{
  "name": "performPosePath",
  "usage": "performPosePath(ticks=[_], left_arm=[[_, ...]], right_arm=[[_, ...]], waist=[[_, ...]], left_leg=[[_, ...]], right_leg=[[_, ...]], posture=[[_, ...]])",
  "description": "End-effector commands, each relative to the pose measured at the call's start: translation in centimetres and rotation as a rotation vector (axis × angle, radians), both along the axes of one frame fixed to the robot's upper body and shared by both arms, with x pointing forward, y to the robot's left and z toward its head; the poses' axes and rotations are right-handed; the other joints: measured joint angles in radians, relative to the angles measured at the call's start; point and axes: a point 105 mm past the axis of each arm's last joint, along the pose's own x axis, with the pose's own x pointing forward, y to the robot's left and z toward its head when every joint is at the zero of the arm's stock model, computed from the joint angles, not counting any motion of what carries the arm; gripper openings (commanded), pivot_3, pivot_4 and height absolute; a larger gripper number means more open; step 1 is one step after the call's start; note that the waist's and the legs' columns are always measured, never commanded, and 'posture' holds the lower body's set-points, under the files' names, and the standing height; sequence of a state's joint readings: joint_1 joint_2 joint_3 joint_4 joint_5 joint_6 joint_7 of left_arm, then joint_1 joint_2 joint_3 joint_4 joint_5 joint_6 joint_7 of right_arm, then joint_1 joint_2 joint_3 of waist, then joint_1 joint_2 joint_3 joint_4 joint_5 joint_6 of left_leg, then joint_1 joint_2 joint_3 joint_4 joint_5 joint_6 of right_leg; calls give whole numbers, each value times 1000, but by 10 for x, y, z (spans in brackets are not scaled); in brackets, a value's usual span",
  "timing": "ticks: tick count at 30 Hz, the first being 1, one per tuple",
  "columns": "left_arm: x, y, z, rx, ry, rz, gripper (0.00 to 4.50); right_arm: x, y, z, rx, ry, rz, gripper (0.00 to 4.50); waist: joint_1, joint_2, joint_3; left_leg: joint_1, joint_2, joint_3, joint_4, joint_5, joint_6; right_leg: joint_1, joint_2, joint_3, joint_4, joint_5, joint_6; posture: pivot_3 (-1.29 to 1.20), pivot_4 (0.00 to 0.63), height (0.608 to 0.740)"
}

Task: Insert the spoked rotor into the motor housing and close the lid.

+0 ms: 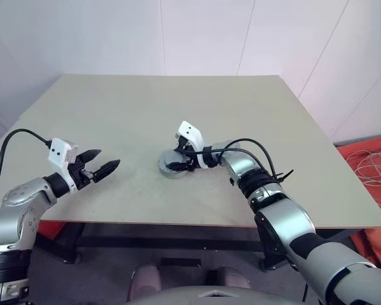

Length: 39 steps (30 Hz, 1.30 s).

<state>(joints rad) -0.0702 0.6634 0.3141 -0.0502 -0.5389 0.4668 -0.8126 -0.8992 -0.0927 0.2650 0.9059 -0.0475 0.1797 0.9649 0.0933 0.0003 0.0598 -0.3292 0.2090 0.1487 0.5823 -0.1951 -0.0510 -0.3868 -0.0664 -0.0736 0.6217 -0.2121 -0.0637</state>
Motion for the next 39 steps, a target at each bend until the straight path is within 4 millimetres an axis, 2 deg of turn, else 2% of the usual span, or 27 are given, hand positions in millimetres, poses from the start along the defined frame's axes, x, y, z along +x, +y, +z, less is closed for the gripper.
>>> performPosePath(ticks=[1, 6, 9, 14, 18, 21, 24, 26, 31, 39], left_arm=[[2, 1, 13, 32, -46, -12, 4500], [7, -8, 10, 8, -31, -29, 4500], [13, -16, 10, -41, -5, -45, 3886], [22, -39, 0, -43, 5, -98, 2208], [39, -62, -6, -34, -20, -114, 877], [50, -71, -6, -21, -38, -108, 0], [59, -82, -10, -28, -28, -124, 0], [63, -89, -19, -36, 5, -131, 0], [63, -106, -33, -70, 57, -180, 0], [66, -117, -45, -68, 101, -188, 0]], right_arm=[[-8, -12, -31, -106, 75, -19, 3103], [-9, -11, -32, -104, 75, -14, 3103], [-9, -12, -33, -106, 74, -15, 3103], [-9, -12, -33, -106, 72, -13, 3103], [-10, -10, -32, -104, 71, -8, 3103], [-10, -10, -32, -106, 70, -6, 3103], [-10, -10, -32, -108, 70, -4, 3103], [-10, -10, -32, -105, 69, -3, 3103], [-11, -9, -31, -101, 68, 0, 3103], [-12, -10, -31, -99, 67, -3, 3103]], waist=[[-1, 0, 0], [0, 0, 0], [0, 0, 0], [-1, 1, 0], [0, 1, 0], [-1, 0, 0], [-1, 1, -1], [-1, 1, -1], [-1, 2, -1], [0, 2, -1]], left_leg=[[0, 0, 0, 0, 0, 0], [1, 0, 0, 0, 0, 0], [3, 0, 0, 0, 0, 0], [3, 0, 0, -1, 0, 0], [2, 0, 0, -1, 0, 0], [2, 0, 0, -1, 0, 0], [1, -1, 0, -1, 0, 0], [1, -1, 0, -2, 0, 0], [1, -1, 0, -3, 0, 0], [0, -1, 0, -3, 0, 0]], right_leg=[[0, 0, 0, 0, 0, 0], [1, 0, 0, 0, 0, 0], [1, 0, 0, 0, 0, 0], [2, 0, 1, 0, 0, 0], [2, 0, 0, 0, 0, 0], [2, 0, 0, -1, 0, 0], [2, 0, 0, -2, 0, 0], [2, -1, 0, -2, 0, 0], [1, -1, 0, -2, 0, 0], [0, -2, 0, -3, 0, 0]], posture=[[0, 0, 740], [0, 0, 740], [0, 0, 740], [0, 0, 740], [0, 0, 740], [0, 0, 740], [0, 0, 740], [0, 0, 740], [0, 0, 740], [0, 0, 740]])
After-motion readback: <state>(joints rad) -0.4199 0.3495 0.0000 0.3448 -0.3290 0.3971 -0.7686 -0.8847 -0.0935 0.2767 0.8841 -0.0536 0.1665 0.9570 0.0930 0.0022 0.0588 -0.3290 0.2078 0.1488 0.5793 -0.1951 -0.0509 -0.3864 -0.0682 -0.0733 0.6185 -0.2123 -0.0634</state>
